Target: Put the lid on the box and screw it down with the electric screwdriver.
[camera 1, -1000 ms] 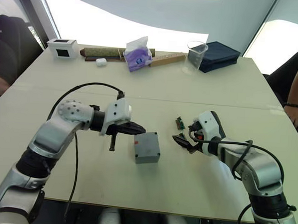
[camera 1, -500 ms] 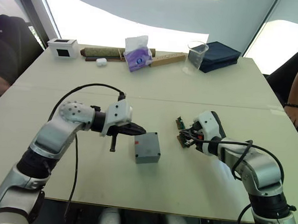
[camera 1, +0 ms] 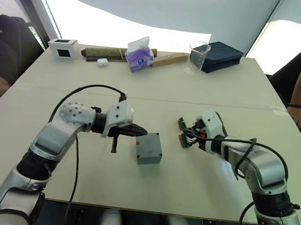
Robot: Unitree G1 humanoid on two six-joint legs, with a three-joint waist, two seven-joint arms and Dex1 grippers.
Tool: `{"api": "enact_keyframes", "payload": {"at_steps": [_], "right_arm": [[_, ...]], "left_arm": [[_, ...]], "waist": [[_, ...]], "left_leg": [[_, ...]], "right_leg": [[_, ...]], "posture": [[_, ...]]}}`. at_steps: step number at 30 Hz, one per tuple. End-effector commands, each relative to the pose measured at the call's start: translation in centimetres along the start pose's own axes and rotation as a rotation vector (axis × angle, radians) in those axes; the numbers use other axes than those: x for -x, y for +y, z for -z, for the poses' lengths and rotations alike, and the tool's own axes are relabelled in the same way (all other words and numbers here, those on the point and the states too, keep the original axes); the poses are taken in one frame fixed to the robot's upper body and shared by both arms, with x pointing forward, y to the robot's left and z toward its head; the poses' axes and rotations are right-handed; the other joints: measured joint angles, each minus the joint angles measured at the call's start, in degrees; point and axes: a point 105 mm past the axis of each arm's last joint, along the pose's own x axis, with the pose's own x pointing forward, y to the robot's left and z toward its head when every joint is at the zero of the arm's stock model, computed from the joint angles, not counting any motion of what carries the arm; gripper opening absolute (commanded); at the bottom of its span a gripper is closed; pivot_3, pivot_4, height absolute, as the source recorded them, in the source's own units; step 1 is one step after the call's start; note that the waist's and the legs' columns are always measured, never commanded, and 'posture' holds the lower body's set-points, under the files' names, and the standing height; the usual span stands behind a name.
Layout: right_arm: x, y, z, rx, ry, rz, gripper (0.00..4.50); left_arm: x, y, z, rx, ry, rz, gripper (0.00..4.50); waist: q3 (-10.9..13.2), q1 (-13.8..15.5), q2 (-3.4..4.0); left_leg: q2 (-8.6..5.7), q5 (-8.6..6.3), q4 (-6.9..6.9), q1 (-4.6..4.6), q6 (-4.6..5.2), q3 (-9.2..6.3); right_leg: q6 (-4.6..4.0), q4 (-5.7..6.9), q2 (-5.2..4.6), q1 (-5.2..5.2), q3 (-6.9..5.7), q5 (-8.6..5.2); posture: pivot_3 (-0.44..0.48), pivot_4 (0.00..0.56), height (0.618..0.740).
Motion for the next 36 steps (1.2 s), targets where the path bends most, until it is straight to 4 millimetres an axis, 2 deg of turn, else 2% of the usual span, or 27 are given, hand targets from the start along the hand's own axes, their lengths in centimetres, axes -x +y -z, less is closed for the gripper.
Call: {"api": "enact_keyframes", "payload": {"at_steps": [1,6,10,13,15,21,36], "right_arm": [[1.3,0.2,-2.5,0.047,-0.068,-0.008,0.07],[2.1,1.6,-4.3,0.099,-0.092,-0.065,0.07],[2.4,4.6,-6.7,0.158,-0.140,-0.181,0.07],[2.3,6.2,-7.4,0.185,-0.149,-0.240,0.07],[2.0,7.3,-7.3,0.210,-0.143,-0.275,0.07],[0.5,8.6,-6.2,0.244,-0.097,-0.320,0.07],[-0.9,8.2,-5.1,0.259,-0.069,-0.310,0.07]], "left_arm": [[0.4,0.1,-0.6,-0.030,-0.009,-0.018,0.00],[0.7,0.2,-0.3,-0.021,-0.001,-0.034,0.00],[1.4,0.2,0.1,-0.002,0.010,-0.056,0.00],[1.8,-0.1,0.4,0.010,0.021,-0.063,0.00],[2.1,-0.2,0.6,0.021,0.027,-0.071,0.00],[2.4,-0.4,0.9,0.036,0.039,-0.096,0.00],[2.1,-0.9,0.6,0.054,0.023,-0.103,0.00]], "waist": [[0.00,-0.03,0.00],[0.00,-0.14,0.00],[0.00,-0.20,0.00],[0.00,-0.24,0.01],[0.00,-0.19,0.00],[0.00,-0.05,0.00],[0.00,-0.11,0.00]], "left_leg": [[0.00,0.00,0.00,0.00,0.00,0.00],[0.00,0.00,0.00,0.00,0.00,0.00],[0.00,0.00,0.00,0.00,0.00,0.00],[0.01,0.00,-0.01,0.01,0.01,-0.01],[0.02,0.00,-0.02,0.00,0.01,-0.02],[0.00,0.00,0.00,-0.02,0.00,0.00],[0.01,0.00,0.00,-0.02,0.00,0.00]], "right_leg": [[0.00,0.00,0.00,0.00,0.00,0.00],[0.00,0.01,0.00,-0.01,0.00,0.00],[0.00,0.01,0.00,-0.01,0.00,0.00],[0.00,0.02,0.01,-0.02,0.00,0.00],[-0.01,0.02,0.00,-0.02,-0.01,0.00],[-0.01,0.01,-0.04,-0.02,-0.01,0.00],[-0.01,0.02,-0.02,-0.04,-0.01,0.00]], "posture": [[0.000,0.150,0.721],[0.000,0.150,0.721],[0.000,0.150,0.721],[0.000,0.150,0.721],[0.000,0.150,0.721],[0.000,0.150,0.721],[0.000,0.150,0.721]]}}
